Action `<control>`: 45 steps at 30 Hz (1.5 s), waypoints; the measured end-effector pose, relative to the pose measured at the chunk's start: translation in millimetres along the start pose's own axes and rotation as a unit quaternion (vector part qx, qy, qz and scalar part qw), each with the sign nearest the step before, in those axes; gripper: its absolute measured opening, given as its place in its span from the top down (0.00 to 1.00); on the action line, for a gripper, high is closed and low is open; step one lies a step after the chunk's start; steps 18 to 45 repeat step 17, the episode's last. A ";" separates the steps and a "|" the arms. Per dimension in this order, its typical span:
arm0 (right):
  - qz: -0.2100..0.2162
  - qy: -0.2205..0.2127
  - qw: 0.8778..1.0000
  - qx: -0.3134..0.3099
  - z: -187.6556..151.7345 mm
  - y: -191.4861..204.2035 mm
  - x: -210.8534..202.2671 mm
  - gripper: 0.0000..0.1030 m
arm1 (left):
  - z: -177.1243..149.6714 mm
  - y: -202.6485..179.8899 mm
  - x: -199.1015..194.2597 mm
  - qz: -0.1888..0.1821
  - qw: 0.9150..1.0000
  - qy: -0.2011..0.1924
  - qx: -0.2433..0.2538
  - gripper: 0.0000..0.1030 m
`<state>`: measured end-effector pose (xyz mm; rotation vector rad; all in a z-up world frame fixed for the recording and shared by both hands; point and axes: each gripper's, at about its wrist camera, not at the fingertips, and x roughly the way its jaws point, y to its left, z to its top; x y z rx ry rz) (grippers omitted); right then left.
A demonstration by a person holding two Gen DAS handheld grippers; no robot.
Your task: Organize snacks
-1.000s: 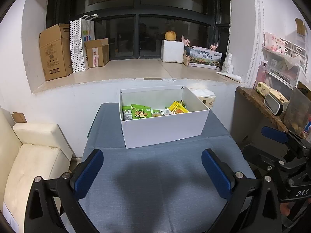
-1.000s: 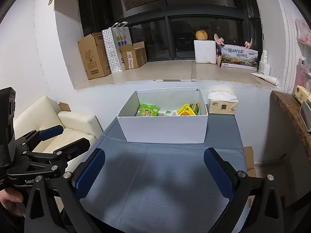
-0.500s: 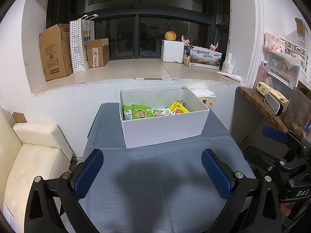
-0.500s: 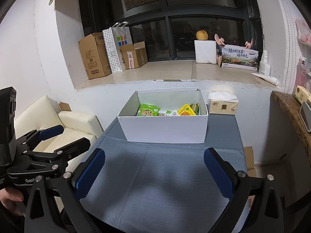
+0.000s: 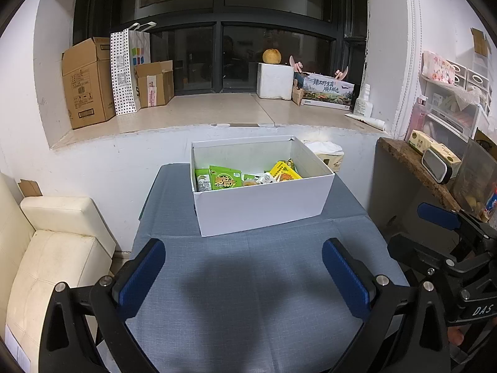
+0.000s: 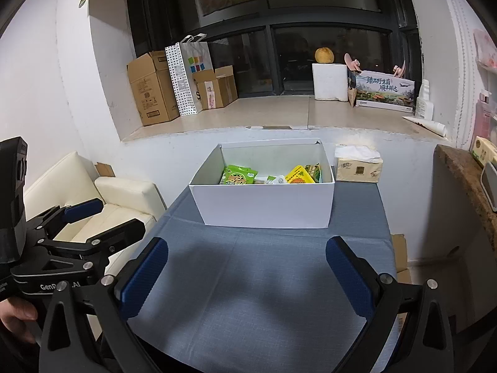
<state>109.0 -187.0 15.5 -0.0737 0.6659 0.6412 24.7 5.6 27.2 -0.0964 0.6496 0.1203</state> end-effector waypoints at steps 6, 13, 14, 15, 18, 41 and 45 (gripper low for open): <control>0.001 -0.001 1.000 -0.001 -0.6 1.0 -0.2 0.00 | 0.1 0.5 0.4 0.000 1.000 0.001 0.002 0.00; 0.001 0.000 1.000 -0.001 -1.3 1.5 0.2 0.00 | 0.0 1.1 0.4 -0.003 1.000 -0.001 0.001 0.00; 0.002 0.000 1.000 -0.002 -1.1 1.7 -0.3 0.00 | -0.1 1.6 0.0 -0.006 1.000 -0.002 0.000 0.00; 0.001 0.000 1.000 -0.002 -1.0 2.0 -0.5 0.00 | -0.5 2.3 -0.2 -0.008 1.000 -0.003 -0.001 0.00; 0.002 0.000 1.000 -0.003 -0.7 2.0 -0.3 0.00 | -0.3 3.5 -0.5 -0.009 1.000 -0.002 -0.004 0.00; 0.002 0.000 1.000 -0.003 -0.7 2.0 -0.3 0.00 | -0.3 3.5 -0.5 -0.009 1.000 -0.002 -0.004 0.00; 0.002 0.000 1.000 -0.003 -0.7 2.0 -0.3 0.00 | -0.3 3.5 -0.5 -0.009 1.000 -0.002 -0.004 0.00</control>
